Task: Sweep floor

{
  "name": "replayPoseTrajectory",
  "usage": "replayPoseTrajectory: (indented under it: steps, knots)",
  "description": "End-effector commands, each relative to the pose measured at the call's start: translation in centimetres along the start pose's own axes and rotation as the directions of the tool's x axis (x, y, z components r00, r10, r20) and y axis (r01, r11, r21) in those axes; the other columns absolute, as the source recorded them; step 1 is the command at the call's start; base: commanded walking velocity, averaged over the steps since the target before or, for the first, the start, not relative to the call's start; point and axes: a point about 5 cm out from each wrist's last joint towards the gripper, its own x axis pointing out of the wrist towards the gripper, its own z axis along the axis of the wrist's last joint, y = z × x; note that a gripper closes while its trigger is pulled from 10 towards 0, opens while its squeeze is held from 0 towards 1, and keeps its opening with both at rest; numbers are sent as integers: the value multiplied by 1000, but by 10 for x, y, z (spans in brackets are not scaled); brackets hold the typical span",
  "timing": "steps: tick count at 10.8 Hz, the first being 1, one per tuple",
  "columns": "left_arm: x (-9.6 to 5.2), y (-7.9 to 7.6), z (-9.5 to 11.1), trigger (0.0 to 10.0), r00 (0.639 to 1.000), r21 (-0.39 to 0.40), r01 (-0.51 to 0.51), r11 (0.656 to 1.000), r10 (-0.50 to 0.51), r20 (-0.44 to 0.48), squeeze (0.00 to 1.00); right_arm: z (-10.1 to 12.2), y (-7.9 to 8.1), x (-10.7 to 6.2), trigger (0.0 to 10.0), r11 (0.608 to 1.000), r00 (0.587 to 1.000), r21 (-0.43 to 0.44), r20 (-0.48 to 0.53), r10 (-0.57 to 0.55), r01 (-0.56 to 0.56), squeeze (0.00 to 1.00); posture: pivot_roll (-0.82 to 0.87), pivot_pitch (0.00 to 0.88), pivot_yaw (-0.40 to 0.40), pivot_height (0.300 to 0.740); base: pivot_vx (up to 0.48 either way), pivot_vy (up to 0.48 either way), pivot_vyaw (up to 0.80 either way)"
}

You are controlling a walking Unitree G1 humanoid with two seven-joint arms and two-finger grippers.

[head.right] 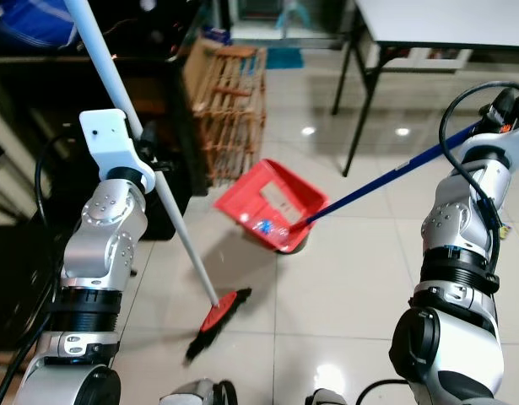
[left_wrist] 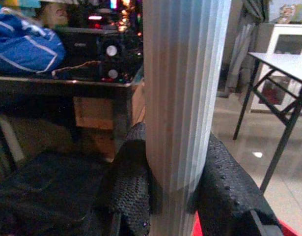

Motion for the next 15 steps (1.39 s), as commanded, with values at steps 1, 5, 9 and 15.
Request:
replayPoseTrajectory:
  steps: [1,5,9,15]
  knots:
    - [1,-4,9,10000,999,-9,18,1000,-18,46,0,11,8,4,10000,999,999,34,43,22,-23,0,-9,37,53,740,334,0,-800]
    - [2,-7,11,10000,998,-5,34,999,-34,53,0,6,10,0,10000,999,998,31,42,35,-37,0,-8,24,61,740,338,0,0]
    - [1,-9,13,10000,997,-3,41,999,-41,64,0,3,12,-1,10000,999,998,2,28,49,-49,0,-6,18,59,740,339,0,200]
    - [0,-10,13,10000,997,1,42,999,-42,64,0,1,11,-1,10000,999,999,21,19,49,-50,0,-6,20,57,740,338,0,133]
